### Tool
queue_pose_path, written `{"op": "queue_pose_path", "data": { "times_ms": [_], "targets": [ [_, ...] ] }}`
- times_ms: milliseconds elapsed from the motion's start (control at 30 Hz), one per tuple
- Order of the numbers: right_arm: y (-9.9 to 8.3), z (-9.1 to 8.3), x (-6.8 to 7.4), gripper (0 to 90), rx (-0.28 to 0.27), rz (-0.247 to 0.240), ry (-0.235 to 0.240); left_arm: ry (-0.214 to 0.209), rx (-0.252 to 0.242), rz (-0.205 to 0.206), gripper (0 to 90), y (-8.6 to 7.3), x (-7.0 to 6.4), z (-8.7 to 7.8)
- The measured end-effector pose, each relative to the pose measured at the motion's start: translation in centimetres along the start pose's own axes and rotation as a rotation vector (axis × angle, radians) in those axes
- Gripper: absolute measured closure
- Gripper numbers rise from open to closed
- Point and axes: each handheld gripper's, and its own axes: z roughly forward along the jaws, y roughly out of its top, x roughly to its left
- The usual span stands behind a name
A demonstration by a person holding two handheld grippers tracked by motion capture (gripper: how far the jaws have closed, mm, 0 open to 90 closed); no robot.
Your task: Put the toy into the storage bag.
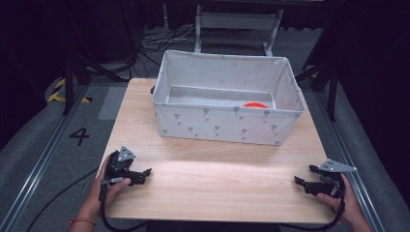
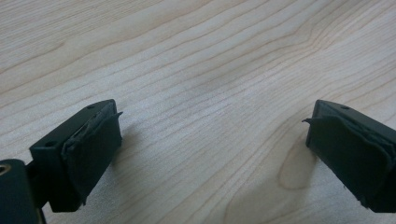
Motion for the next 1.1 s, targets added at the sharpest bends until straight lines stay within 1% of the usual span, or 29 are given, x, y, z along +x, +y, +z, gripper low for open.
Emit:
{"op": "queue_pose_path", "data": {
  "times_ms": [233,367,1100],
  "targets": [
    [0.04,0.07,-0.03,16.8,0.0,-0.003,0.004,0.014,0.002,-0.022,2.2,-0.14,-0.1,-0.08],
    [0.04,0.07,-0.02,16.8,0.0,-0.002,0.004,0.021,0.002,-0.02,1.4,-0.11,-0.03,-0.02],
    [0.12,0.16,0.01,15.8,0.003,0.002,0.001,0.018,0.005,-0.022,0.3,-0.07,0.01,0.02]
  ]
}}
